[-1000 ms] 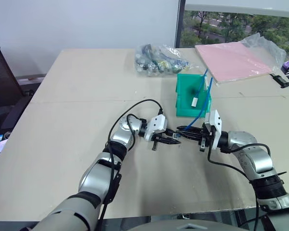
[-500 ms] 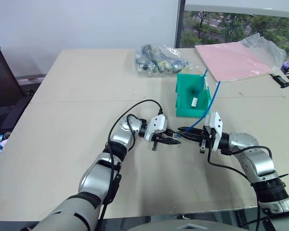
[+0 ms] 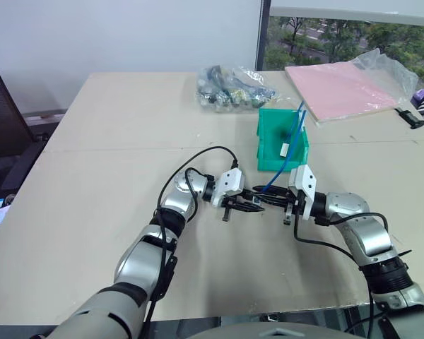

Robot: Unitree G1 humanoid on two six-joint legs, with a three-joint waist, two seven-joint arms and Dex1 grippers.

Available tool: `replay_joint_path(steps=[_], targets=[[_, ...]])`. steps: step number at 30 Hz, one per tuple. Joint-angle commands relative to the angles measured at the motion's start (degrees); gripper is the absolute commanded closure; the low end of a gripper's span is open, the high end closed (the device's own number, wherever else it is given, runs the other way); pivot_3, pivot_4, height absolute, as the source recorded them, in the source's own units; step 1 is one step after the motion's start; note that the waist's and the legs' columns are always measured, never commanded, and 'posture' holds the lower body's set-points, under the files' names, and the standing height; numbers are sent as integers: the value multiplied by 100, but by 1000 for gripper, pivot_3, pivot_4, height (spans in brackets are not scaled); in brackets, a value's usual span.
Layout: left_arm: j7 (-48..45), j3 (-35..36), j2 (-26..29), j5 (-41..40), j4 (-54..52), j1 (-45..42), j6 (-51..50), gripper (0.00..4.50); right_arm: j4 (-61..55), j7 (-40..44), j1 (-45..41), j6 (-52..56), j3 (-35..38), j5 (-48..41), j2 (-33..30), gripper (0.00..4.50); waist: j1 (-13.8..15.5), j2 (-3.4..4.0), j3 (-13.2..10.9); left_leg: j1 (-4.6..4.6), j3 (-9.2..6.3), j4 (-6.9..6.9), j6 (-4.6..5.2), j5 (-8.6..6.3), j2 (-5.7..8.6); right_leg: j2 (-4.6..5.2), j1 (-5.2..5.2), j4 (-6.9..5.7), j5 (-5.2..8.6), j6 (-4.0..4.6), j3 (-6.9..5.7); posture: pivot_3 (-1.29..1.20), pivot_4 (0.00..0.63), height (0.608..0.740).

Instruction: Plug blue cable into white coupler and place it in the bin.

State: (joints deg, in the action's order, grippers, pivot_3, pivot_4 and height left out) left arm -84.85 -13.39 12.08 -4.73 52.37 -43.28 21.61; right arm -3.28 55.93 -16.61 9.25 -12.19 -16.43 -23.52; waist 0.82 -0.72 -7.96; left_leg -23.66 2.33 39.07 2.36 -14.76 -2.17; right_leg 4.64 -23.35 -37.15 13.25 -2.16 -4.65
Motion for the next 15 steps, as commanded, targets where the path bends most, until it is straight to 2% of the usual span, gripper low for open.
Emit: replay_joint_path(steps=[1, 10, 15], targets=[[-109, -213, -60, 179, 33, 177, -95, 3935, 406, -61, 145, 46, -254, 361, -66, 4500, -1, -1, 1, 1, 0, 0, 0, 0, 0, 0, 0, -1, 0, 0, 0, 0, 150, 728], [-95, -208, -47, 183, 41, 163, -97, 3935, 683, 118, 266, 380, -638, 595, -320, 4500, -4, -2, 20, 10, -14, 0, 0, 0, -3, -2, 1, -11, 0, 1, 6, 0, 150, 728], [-97, -207, -41, 191, 28, 176, -102, 3935, 684, 74, 159, 215, -447, 453, -206, 4500, -4, -3, 44, 15, -20, 0, 0, 0, -4, -2, 2, -16, 0, 1, 8, 0, 150, 728]])
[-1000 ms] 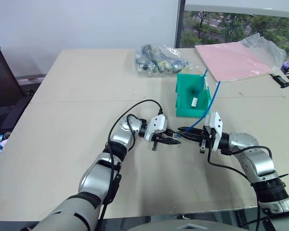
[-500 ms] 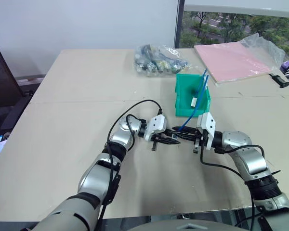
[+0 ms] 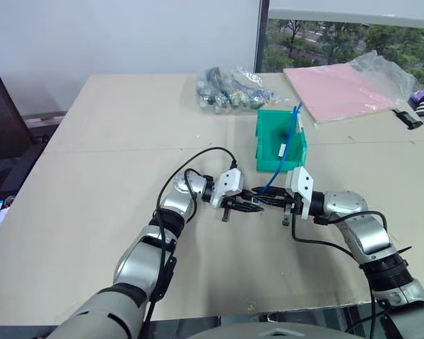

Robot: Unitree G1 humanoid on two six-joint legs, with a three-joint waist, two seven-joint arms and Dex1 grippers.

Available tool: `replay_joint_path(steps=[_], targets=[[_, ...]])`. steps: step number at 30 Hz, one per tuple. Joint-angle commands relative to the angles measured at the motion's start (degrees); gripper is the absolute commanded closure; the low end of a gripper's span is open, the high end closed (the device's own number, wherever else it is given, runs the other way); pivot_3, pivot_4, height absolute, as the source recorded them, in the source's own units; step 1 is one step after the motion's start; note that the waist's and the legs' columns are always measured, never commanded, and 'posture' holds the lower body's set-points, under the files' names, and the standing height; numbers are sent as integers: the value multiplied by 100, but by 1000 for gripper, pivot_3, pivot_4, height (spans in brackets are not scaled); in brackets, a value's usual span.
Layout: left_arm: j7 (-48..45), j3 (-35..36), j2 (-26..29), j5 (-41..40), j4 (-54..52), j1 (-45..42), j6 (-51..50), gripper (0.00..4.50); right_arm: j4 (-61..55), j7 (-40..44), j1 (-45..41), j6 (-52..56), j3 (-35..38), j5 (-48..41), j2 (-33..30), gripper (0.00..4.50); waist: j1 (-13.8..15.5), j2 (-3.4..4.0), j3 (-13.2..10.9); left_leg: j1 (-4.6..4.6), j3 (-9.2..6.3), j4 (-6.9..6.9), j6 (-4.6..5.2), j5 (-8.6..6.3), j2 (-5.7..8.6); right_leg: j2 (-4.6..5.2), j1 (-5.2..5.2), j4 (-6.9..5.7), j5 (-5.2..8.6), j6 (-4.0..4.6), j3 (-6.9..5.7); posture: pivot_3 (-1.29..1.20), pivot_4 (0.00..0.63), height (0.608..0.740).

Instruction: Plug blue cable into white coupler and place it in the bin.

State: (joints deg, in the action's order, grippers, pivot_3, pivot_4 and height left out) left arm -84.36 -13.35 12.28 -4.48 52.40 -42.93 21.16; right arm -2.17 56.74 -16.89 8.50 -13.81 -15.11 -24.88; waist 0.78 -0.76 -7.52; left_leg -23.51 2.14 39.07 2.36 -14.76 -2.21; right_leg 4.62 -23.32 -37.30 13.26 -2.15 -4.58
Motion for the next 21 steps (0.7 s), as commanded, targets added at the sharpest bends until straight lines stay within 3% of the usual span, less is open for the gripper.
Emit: replay_joint_path(steps=[1, 8, 14, 16, 21], targets=[[-146, -210, -55, 164, 20, 148, -59, 3935, 465, -11, 131, 329, -136, 110, 8, 4500, 0, 0, 0, 0, -1, 0, 0, 0, 0, 0, 0, -1, 0, 0, 0, 0, 150, 728], [-150, -221, 0, 147, -23, 178, -301, 3935, -260, 1, -445, 973, 594, -1014, 193, 4500, 3, 6, -9, -13, -6, 0, 0, 0, 0, 1, -8, -2, -1, 1, 0, 0, 150, 728], [346, -213, 98, 306, -234, 291, -172, 1078, -532, -86, -872, 1581, 791, -1316, 65, 4500, 10, 29, -27, -19, -6, 0, 0, 0, 3, 3, -14, -2, -1, 0, 1, 0, 150, 728], [457, -91, 167, 89, -912, 508, -497, 207, -621, -122, -1045, 1819, 895, -1418, -57, 4500, 2, 32, -30, -19, -6, 0, 0, 0, 3, 3, -14, -3, -1, 1, 0, 0, 150, 728], [1601, 375, 404, -305, -3657, 1297, -2112, 89, -328, -634, -1941, 3215, 1091, -1516, -467, 4500, -34, 45, -91, -24, 5, 0, 0, 0, -3, 6, -28, -14, -2, 1, 17, 0, 150, 728]])
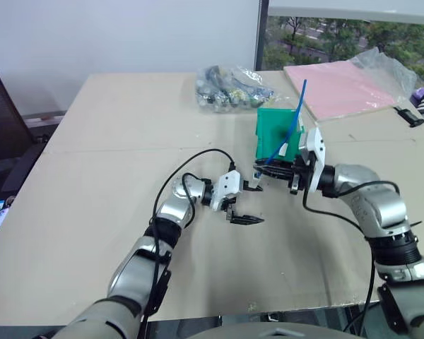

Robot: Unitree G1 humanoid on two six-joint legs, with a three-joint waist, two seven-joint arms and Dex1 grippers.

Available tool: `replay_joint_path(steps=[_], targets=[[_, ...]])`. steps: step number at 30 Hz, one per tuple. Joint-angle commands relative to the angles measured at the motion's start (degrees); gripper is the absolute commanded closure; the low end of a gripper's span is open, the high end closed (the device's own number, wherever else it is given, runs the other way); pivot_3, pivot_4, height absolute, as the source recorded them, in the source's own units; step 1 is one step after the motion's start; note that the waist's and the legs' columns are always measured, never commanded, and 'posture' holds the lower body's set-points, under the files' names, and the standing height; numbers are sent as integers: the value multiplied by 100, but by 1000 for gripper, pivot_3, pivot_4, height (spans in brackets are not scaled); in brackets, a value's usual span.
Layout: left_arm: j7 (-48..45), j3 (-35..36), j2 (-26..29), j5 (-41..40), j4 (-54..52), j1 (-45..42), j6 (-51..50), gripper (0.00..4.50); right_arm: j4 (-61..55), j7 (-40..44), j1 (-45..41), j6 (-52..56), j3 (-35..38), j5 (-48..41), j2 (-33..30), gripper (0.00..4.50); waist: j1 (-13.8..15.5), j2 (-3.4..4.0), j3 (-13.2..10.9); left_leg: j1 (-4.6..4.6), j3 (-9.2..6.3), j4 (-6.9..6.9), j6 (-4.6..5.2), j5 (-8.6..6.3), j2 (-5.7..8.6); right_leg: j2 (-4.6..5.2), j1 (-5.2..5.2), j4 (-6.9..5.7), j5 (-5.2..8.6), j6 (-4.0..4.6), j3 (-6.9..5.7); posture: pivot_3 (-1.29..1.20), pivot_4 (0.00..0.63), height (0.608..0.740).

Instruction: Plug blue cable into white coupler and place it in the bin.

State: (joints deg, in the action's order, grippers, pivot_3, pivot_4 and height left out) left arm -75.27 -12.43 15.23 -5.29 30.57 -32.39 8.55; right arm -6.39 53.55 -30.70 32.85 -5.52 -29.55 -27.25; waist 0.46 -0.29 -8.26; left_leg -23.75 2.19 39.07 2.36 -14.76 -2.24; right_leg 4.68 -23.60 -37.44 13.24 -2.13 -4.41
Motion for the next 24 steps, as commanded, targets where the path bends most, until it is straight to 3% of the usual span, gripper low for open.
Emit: replay_joint_path(steps=[1, 8, 13, 18, 22, 24], targets=[[1057, 375, 130, -215, -2111, 383, -1335, 89, 427, -324, -839, 912, 305, -58, -283, 4500, -10, -7, -36, 0, 4, 0, 0, 0, 0, 1, -5, -8, 0, 0, 6, 0, 150, 728], [3308, 869, -221, -331, -4980, 594, -4401, 89, 3243, -299, -2590, 1096, 280, 476, -410, 4500, 25, -13, -68, 1, 7, -2, -1, 1, 5, -2, -9, -14, 0, -1, 10, 0, 150, 728], [4156, 885, -244, -299, -5714, 427, -5768, 89, 5186, -311, -3624, 165, 318, 1027, -94, 4500, 11, -13, -83, 2, 27, -10, -1, 1, 7, -3, -10, 2, 0, -2, 27, 0, 150, 728], [4609, 892, -447, -535, -5835, 403, -6171, 0, 6337, -876, -4200, -1296, 758, 1290, 119, 2680, 7, -14, -102, 1, 41, -23, -4, 2, 4, -5, -18, 6, -1, -2, 34, 0, 150, 728], [4684, 731, -353, -554, -5840, 527, -6048, 0, 6490, -1352, -4245, -2028, 1014, 1484, 5, 823, 18, -12, -111, -1, 51, -32, -27, 16, 4, -3, -19, 22, -1, -3, 42, 0, 150, 728], [4718, 770, -338, -600, -5836, 532, -5993, 0, 6412, -1514, -4140, -2193, 1066, 1583, -95, 154, 27, -13, -113, -1, 51, -37, -30, 17, 4, -2, -19, 30, -2, -3, 44, 0, 150, 728]])
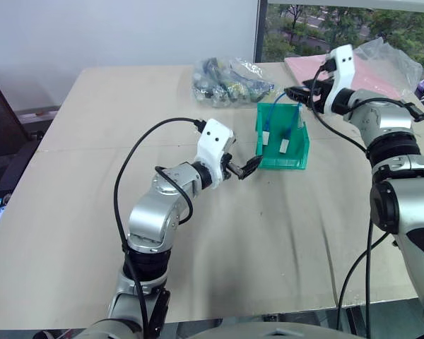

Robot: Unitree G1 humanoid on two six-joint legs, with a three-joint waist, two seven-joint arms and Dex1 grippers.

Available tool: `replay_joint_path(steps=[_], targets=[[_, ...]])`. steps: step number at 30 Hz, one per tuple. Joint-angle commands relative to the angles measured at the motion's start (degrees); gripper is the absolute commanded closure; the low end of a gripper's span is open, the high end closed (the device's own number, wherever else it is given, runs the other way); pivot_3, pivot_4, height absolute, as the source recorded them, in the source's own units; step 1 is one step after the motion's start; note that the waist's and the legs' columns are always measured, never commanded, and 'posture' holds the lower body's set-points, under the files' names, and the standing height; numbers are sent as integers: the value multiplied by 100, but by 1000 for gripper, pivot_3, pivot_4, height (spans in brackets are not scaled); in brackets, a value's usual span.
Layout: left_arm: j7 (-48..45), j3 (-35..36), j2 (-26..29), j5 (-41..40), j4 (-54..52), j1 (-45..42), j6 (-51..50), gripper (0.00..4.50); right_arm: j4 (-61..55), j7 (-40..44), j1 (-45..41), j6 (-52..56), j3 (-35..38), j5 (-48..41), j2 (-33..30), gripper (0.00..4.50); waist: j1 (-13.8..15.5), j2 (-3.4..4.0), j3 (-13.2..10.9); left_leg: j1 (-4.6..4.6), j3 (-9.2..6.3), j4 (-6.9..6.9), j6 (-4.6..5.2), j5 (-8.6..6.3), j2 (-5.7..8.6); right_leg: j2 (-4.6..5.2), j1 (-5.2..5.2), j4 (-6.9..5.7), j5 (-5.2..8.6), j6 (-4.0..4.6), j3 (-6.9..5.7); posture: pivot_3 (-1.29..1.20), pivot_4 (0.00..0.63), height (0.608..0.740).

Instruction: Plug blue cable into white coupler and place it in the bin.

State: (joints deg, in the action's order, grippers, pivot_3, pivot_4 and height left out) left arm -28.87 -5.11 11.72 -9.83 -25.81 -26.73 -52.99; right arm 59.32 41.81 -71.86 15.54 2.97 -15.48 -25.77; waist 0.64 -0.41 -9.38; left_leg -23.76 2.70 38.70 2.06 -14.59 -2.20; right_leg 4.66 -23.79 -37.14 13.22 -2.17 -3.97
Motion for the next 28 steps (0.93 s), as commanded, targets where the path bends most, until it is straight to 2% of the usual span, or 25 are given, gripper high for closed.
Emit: replay_joint_path(steps=[1, 4, 8, 11, 14, 18, 21, 25, 28], targets=[[96, 65, 32, -168, -196, -28, 204, 0, -278, -342, 88, -516, 228, 211, -295, 154, 11, 0, -1, -2, 1, -1, -1, 1, 0, 2, 0, 5, -1, -2, 0, 0, 150, 728], [133, 134, 168, -157, -230, 39, 417, 0, -1251, 58, 922, -126, 377, -54, -511, 154, 17, -1, -1, -2, 3, -7, -1, 1, 1, 4, 4, 18, -3, -5, -2, 0, 150, 728], [380, 470, 162, -211, -549, 329, 734, 0, -3490, 710, 2851, -77, 580, -592, -636, 154, 17, -1, -1, 0, 2, -29, -2, 1, -1, 6, 11, 35, -11, -18, 5, 0, 150, 728], [633, 923, 108, -302, -947, 834, 885, 0, -5036, 1195, 4332, -146, 1003, -1381, -540, 154, -2, 3, -3, 2, -2, -37, -2, 0, -4, 6, 3, 34, -11, -21, 9, 0, 150, 728], [640, 1248, 159, -425, -1292, 1577, 1083, 0, -5924, 1491, 5628, 105, 1037, -1602, -744, 154, 2, 7, -1, 7, 1, -40, -2, 0, -7, 0, -2, 30, -11, -21, 16, 0, 150, 728], [296, 1224, 362, -643, -1718, 2920, 1459, 0, -6375, 1742, 6785, -104, 899, -1416, -955, 154, 2, 6, -2, 18, -2, -32, 25, -16, -7, 0, 12, 31, -9, -18, 16, 0, 150, 728], [-75, 969, 694, -394, -1707, 4194, 2285, 0, -6435, 1891, 7336, -204, 929, -1419, -970, 154, -4, 5, -1, 27, 10, -19, 25, -16, -7, 1, 16, 31, 0, 1, 33, 0, 150, 728], [-260, 708, 1010, 7, -1393, 5219, 3423, 0, -6213, 1875, 7542, -508, 908, -1183, -959, 154, 9, 3, -3, 44, 20, -10, 24, -16, -7, 2, 21, 31, 6, 2, 53, 0, 150, 728], [-251, 740, 1003, -34, -1249, 5450, 3761, 0, -6091, 1839, 7531, -486, 907, -1145, -965, 154, 17, 1, -2, 50, 19, -9, 18, -19, -7, 3, 18, 31, 6, 3, 58, 0, 150, 728]])
